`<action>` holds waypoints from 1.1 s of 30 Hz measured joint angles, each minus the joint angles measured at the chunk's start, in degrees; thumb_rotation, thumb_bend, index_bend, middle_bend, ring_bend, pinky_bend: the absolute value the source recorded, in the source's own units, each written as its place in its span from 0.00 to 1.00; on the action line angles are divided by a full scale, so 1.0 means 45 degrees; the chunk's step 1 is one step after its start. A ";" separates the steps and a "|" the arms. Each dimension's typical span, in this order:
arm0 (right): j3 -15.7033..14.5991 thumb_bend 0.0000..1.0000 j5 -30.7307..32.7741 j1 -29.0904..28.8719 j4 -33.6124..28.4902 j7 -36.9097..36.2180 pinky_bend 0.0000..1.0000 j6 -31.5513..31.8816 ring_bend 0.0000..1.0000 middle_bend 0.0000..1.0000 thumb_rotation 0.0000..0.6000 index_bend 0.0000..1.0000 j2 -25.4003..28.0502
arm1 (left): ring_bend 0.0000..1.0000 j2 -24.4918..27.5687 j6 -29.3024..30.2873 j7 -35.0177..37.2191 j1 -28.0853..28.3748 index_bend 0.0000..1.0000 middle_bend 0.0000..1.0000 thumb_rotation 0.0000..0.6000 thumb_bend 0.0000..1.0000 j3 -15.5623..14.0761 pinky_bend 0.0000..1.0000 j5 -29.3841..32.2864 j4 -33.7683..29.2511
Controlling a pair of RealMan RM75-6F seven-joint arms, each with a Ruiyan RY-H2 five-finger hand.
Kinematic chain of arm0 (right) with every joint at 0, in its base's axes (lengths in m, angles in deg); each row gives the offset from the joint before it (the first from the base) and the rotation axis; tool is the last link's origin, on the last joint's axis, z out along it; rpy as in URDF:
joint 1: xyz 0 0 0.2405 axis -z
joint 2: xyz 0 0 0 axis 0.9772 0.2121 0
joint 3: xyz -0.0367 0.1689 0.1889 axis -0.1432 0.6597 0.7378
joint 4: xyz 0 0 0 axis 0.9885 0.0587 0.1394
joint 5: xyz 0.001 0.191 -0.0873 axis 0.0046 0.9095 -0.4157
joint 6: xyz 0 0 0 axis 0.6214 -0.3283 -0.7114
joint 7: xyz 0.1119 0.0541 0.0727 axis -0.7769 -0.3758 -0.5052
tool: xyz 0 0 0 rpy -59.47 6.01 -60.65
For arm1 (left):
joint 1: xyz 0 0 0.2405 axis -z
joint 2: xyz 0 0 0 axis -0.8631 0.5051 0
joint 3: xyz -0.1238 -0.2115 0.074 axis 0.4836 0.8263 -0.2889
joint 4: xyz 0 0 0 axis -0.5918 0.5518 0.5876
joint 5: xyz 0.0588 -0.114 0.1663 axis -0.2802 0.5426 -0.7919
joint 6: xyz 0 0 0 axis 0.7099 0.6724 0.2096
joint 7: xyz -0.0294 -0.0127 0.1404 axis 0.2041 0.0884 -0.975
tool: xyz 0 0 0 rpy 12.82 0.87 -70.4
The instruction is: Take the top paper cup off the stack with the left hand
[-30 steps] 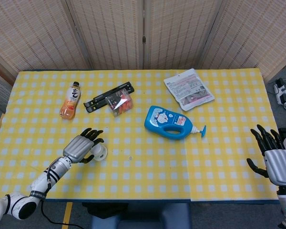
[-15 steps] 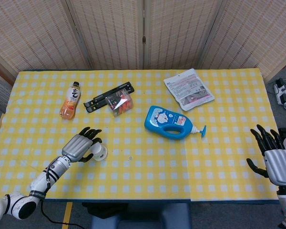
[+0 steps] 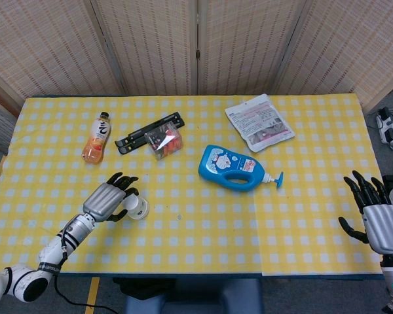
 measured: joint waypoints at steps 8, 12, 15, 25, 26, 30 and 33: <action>0.0008 0.33 0.0019 0.0022 0.0013 -0.0054 0.03 0.0027 0.11 0.04 1.00 0.00 0.0019 | 0.13 0.1121 0.0731 0.0303 -0.0254 0.36 0.13 1.00 0.47 0.0099 0.05 -0.0484 -0.1005; 0.0025 0.33 0.0037 0.0017 0.0034 -0.0093 0.03 0.0026 0.11 0.04 1.00 0.00 0.0019 | 0.13 0.1803 0.1210 0.0770 -0.0481 0.36 0.13 1.00 0.47 0.0211 0.05 -0.0725 -0.1501; 0.0031 0.33 0.0032 -0.0003 0.0073 -0.0134 0.03 0.0001 0.11 0.04 1.00 0.00 -0.0005 | 0.14 0.2331 0.1654 0.1285 -0.0716 0.36 0.13 1.00 0.47 0.0321 0.05 -0.0899 -0.1769; 0.0014 0.33 -0.0017 -0.0105 0.0231 -0.0277 0.03 -0.0150 0.11 0.04 1.00 0.00 -0.0120 | 0.14 0.3000 0.1971 0.1305 -0.1338 0.36 0.13 1.00 0.47 0.0123 0.05 -0.0749 -0.1604; 0.0011 0.33 -0.0023 -0.0127 0.0260 -0.0293 0.03 -0.0182 0.11 0.04 1.00 0.00 -0.0138 | 0.14 0.2889 0.1856 0.1158 -0.1353 0.36 0.13 1.00 0.47 0.0043 0.05 -0.0661 -0.1483; 0.0008 0.33 -0.0063 -0.0161 0.0272 -0.0300 0.03 -0.0199 0.11 0.04 1.00 0.00 -0.0137 | 0.14 0.2316 0.1618 0.0697 -0.1389 0.36 0.13 1.00 0.48 -0.0162 0.05 -0.0426 -0.1012; 0.0002 0.33 -0.0083 -0.0138 0.0235 -0.0276 0.03 -0.0141 0.11 0.04 1.00 0.00 -0.0111 | 0.14 0.1782 0.1540 0.0501 -0.1428 0.36 0.14 1.00 0.48 -0.0299 0.05 -0.0373 -0.0602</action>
